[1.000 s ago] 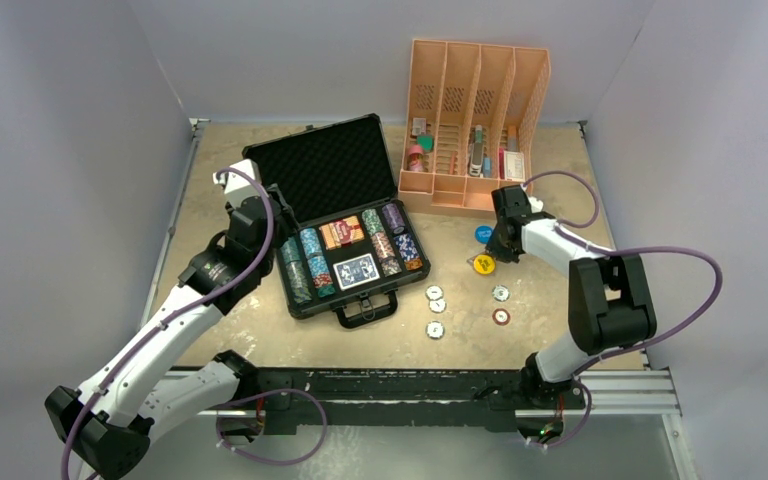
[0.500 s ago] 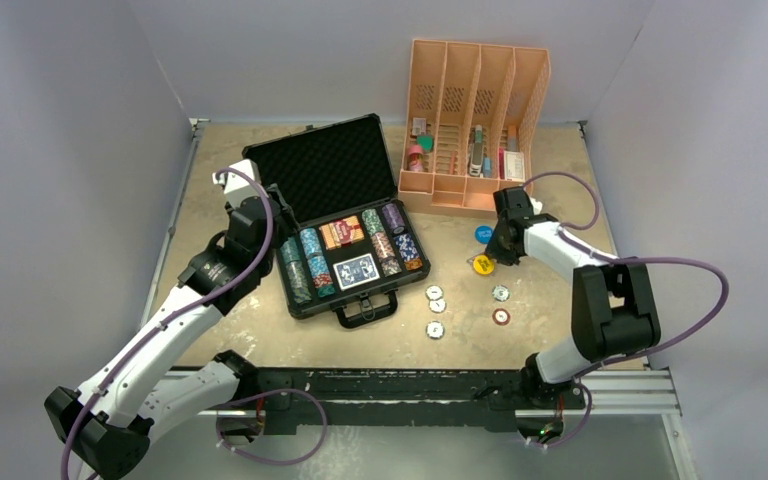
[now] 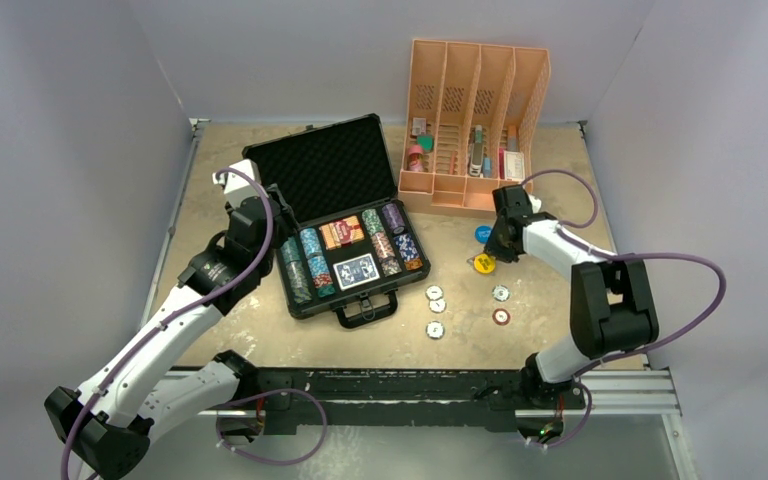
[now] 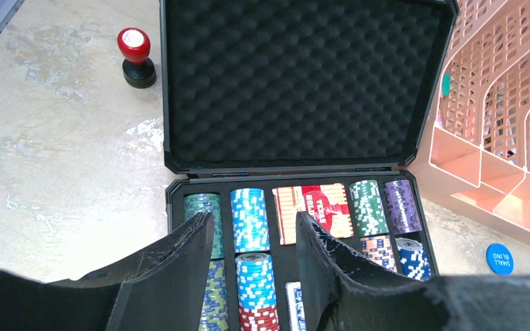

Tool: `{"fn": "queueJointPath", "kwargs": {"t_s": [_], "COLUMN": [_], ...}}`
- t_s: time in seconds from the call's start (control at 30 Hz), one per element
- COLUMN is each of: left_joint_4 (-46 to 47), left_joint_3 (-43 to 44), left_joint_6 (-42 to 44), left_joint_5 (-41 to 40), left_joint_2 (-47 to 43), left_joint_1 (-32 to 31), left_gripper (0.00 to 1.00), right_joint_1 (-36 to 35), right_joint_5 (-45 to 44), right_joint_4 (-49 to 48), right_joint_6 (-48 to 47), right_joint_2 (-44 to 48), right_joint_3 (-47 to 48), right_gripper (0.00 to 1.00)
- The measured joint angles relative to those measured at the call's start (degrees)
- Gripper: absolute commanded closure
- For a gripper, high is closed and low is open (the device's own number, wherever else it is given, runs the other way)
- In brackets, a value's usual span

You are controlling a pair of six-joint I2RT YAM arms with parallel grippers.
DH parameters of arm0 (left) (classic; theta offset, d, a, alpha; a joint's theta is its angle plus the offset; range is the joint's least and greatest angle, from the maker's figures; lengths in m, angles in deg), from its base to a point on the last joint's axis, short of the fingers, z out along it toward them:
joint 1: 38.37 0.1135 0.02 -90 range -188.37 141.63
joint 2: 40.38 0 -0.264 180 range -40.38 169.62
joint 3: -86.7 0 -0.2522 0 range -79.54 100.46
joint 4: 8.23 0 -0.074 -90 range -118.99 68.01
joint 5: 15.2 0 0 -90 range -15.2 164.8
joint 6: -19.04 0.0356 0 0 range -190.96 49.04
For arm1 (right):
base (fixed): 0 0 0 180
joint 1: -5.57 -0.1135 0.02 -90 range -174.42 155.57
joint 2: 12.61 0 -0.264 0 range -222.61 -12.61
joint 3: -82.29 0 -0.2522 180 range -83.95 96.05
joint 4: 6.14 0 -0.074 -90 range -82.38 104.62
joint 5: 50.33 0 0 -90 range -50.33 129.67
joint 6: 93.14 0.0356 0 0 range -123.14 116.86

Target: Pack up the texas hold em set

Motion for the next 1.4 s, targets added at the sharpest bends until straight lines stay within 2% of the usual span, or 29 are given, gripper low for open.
{"fn": "queueJointPath", "kwargs": {"t_s": [0.2, 0.63, 0.97, 1.23, 1.4], "left_joint_4": [-0.02, 0.00, 0.00, 0.00, 0.00], "left_joint_3": [0.00, 0.00, -0.02, 0.00, -0.02], "left_joint_6": [0.00, 0.00, 0.00, 0.00, 0.00], "left_joint_5": [0.02, 0.15, 0.66, 0.74, 0.94], "left_joint_2": [0.00, 0.02, 0.02, 0.02, 0.02], "left_joint_1": [0.00, 0.00, 0.00, 0.00, 0.00], "left_gripper": [0.53, 0.53, 0.53, 0.53, 0.53], "right_joint_1": [0.00, 0.00, 0.00, -0.04, -0.46], "right_joint_5": [-0.17, 0.09, 4.94, 7.80, 8.96], "right_joint_4": [-0.85, -1.86, -1.22, -0.66, 0.92], "right_joint_6": [-0.39, -1.07, -2.78, -3.58, -3.87], "right_joint_2": [-1.31, -2.27, -0.57, 1.36, 3.04], "right_joint_3": [0.92, 1.42, -0.22, -2.01, -3.41], "right_gripper": [0.67, 0.72, 0.77, 0.71, 0.73]}}
